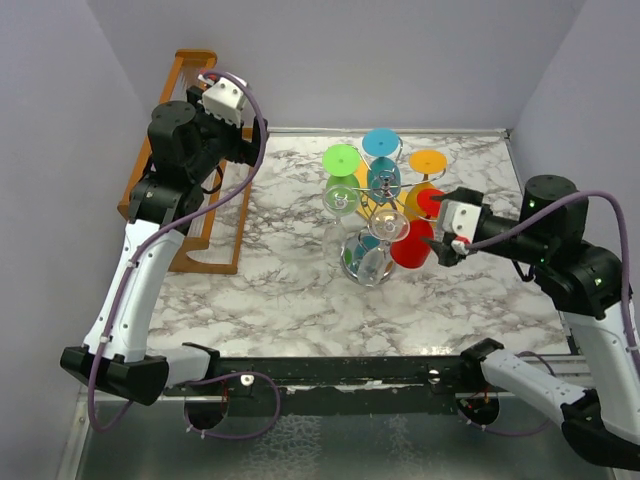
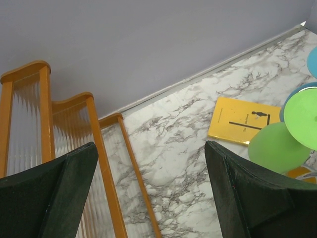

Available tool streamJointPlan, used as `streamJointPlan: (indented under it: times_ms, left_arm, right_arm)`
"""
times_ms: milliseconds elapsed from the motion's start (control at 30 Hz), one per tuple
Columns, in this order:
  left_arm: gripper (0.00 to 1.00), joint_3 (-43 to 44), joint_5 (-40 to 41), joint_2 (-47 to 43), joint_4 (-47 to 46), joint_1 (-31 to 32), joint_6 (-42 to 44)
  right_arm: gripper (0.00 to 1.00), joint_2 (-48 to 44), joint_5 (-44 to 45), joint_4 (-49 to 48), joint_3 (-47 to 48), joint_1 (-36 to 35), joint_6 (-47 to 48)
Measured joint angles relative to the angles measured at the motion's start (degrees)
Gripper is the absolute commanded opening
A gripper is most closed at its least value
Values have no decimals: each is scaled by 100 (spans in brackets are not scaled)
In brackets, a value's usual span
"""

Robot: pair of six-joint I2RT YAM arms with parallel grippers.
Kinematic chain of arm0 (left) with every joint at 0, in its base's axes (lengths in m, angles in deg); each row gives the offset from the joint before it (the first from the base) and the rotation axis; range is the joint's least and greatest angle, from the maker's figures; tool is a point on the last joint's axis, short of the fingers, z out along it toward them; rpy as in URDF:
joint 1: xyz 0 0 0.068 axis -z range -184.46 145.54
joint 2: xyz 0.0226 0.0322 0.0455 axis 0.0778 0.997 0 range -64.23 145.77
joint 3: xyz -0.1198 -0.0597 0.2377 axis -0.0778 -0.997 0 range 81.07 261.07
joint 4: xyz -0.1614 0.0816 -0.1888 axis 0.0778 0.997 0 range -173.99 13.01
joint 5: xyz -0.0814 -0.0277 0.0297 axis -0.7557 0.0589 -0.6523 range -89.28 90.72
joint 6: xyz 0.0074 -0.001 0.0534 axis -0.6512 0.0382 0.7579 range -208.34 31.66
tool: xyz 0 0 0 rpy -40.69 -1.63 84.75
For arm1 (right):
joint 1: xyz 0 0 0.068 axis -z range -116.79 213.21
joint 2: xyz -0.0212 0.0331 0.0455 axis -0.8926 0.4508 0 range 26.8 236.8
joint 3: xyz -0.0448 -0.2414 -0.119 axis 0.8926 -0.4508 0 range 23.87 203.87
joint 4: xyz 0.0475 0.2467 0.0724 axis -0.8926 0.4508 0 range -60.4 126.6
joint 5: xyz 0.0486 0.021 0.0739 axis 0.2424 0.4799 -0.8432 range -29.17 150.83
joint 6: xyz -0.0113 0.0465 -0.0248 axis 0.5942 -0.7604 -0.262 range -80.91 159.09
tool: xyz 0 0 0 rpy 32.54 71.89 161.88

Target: Place the wine glass upside down on the wine glass rack

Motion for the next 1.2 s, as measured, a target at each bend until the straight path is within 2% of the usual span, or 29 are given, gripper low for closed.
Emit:
streamJointPlan:
  times_ms: [200,433,600,800,1200]
  left_arm:
    - [95,-273,9,-125,-59,0,-11]
    - [99,-699,-39,-369,-282,-9,-70]
    - [99,-1246,-129,-717,-654,-24,-358]
    - [99,-1939,208,-1154,-1091,-26,-549]
    - [99,-2140,315,-1991,-1051,-72,-348]
  right_arm:
    - [81,-52,533,-640,138,844,-1019]
    - [99,9,1823,-1781,-17,2076,-2415]
    - [100,127,2409,-2376,-269,2321,-3084]
    - [100,160,2806,-3042,-588,2343,-3856]
    - [100,-533,3047,-3165,-1132,2472,-3803]
